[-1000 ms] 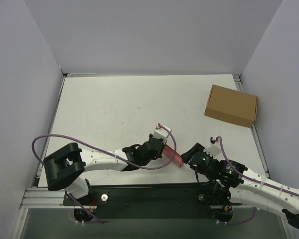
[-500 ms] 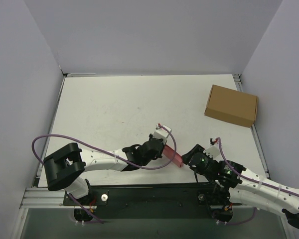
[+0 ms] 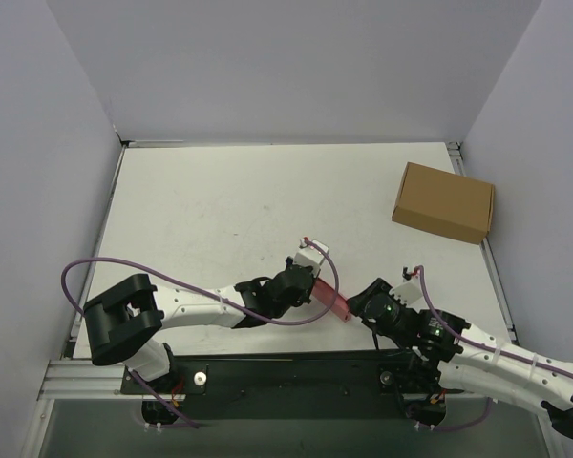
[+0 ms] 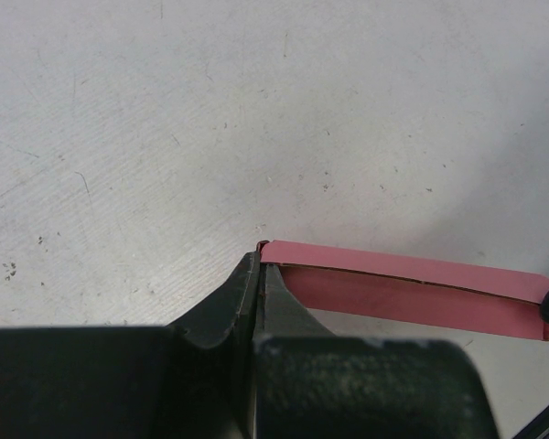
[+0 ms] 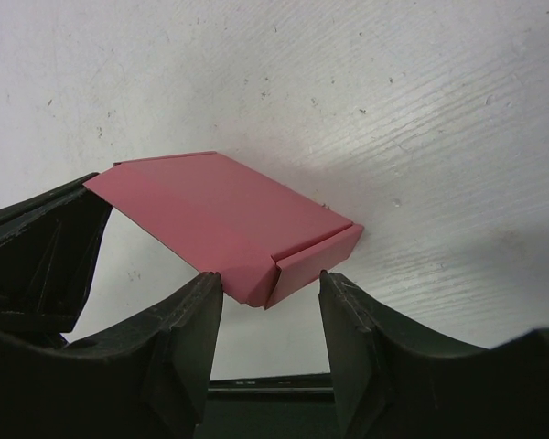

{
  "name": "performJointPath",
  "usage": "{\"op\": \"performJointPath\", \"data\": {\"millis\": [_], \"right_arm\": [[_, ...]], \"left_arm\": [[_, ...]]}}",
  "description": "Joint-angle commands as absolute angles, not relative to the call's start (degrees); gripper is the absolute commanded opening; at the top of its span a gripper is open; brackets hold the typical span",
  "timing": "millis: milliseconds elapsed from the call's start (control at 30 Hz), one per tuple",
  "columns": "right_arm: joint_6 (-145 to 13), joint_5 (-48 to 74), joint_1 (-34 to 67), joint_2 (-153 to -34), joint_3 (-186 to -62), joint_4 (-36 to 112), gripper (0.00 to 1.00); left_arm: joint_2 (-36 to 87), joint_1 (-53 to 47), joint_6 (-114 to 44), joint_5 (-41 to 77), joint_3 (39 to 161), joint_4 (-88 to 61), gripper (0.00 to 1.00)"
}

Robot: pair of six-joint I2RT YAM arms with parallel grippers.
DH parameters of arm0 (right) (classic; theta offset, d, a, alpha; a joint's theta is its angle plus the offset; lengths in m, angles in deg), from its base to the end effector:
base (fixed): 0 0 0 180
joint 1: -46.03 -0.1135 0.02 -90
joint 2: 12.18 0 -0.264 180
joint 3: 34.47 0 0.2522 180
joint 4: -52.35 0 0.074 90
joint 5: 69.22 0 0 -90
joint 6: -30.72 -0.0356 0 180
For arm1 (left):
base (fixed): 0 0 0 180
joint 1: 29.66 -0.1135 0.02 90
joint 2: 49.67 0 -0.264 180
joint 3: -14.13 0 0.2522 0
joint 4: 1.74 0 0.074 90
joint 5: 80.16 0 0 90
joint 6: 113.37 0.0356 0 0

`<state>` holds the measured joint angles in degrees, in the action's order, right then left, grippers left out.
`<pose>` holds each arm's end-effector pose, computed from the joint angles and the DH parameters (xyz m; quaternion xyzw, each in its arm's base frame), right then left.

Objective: Fold the paper box

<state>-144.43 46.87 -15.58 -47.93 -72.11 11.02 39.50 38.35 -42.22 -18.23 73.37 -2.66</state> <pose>0.0802 0.1154 0.2087 0.2741 0.8427 0.3403 0.3146 0.1373 -0.2953 0.1976 0.2421 0.8171 -0.1760 0.4927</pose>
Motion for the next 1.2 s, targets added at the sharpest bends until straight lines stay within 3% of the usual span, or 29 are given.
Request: {"op": "performJointPath", "data": {"millis": [0,933,1167], "right_arm": [[-145.94,46.18,-15.94,-48.48,-69.67,9.32,0.46],[-152.36,47.14,-15.85,-42.68,-63.43,9.76,0.38],[-152.27,48.29,-15.76,-43.38,-64.57,9.24,0.38]], "left_arm": [[42.53,39.6,-41.39,-14.68,70.79,-17.61,0.0],[37.08,40.21,-37.96,-11.87,67.27,-12.07,0.0],[34.97,40.21,-36.47,-11.78,66.57,-10.49,0.17]]}}
